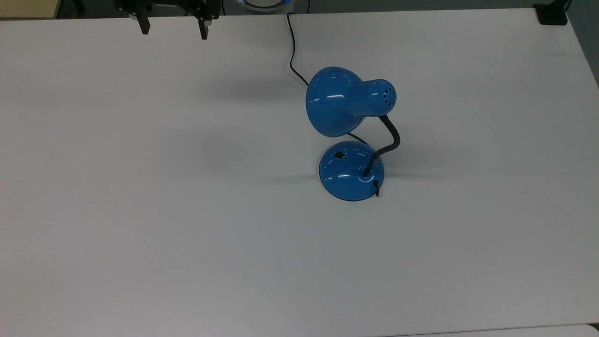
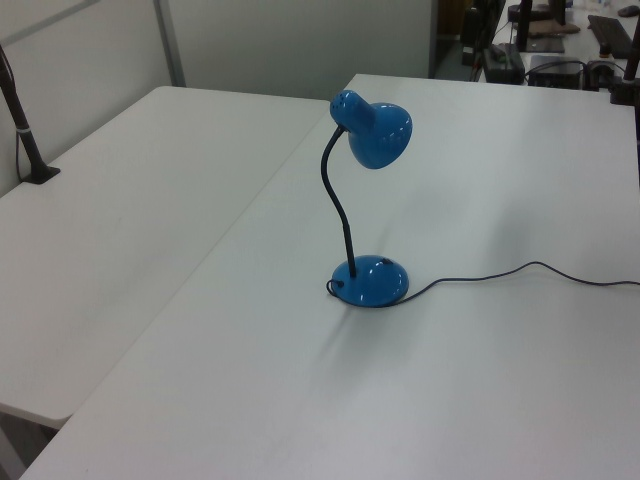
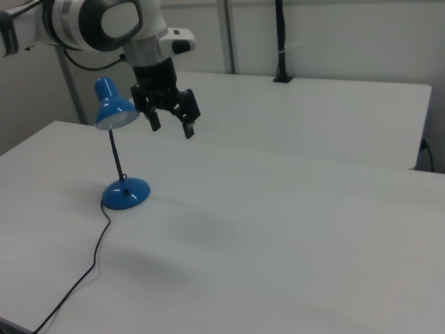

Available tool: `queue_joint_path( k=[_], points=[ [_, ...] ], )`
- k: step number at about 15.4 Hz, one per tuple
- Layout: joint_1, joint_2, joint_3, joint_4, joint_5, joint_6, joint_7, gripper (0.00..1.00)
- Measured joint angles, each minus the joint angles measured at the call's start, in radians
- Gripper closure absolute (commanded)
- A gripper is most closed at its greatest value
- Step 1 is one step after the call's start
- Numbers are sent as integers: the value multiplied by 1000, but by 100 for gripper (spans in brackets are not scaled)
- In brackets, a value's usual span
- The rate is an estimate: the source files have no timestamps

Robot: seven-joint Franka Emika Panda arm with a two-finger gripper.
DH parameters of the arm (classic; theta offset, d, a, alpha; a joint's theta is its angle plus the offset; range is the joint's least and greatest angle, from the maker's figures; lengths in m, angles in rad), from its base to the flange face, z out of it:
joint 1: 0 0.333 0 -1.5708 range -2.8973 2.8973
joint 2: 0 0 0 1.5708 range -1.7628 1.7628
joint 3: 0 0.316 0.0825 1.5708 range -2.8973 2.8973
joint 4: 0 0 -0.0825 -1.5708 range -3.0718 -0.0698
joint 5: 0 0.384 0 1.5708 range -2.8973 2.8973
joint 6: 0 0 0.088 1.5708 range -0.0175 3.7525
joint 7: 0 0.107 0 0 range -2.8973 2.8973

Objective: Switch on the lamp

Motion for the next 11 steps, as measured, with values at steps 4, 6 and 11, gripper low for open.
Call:
queue_joint_path(
  k=[4, 6, 11],
  points=[
    [11, 5, 4, -2, 0, 0, 0, 0],
    [11, 6, 4, -2, 0, 0, 0, 0],
    [11, 6, 4, -3, 0, 0, -42, 0]
  ],
)
